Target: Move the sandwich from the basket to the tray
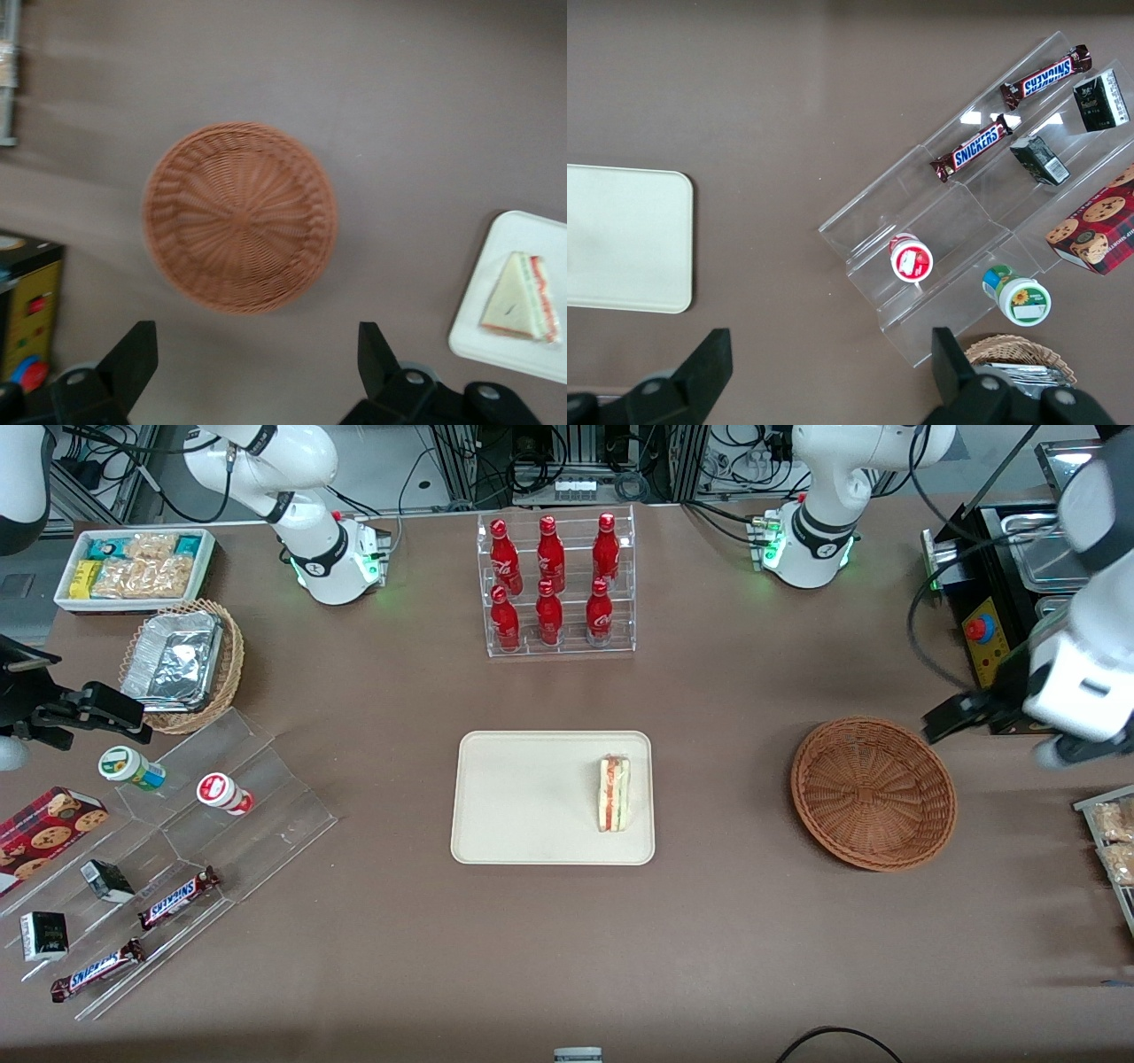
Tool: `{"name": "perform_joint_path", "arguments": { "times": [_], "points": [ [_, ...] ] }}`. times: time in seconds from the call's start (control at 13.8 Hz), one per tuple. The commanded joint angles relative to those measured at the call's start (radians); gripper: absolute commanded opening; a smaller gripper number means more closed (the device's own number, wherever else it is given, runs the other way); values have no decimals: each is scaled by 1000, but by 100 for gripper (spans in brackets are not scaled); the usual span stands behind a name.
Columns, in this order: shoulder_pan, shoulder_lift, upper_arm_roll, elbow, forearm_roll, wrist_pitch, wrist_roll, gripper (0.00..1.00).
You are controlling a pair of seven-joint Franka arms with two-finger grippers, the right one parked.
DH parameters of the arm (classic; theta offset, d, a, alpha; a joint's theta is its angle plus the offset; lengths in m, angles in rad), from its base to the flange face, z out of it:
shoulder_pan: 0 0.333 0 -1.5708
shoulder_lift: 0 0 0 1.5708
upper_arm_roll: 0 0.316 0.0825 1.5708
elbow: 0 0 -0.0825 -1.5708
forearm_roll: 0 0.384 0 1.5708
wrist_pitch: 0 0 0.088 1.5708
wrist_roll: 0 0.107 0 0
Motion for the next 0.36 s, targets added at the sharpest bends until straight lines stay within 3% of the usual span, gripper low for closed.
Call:
{"name": "perform_joint_path", "arguments": {
  "times": [0.0,0.29],
  "points": [
    [23,-57,-23,-39,24,-50,92,100],
    [62,-77,-50,-33,7,-78,203,100]
  ]
}}
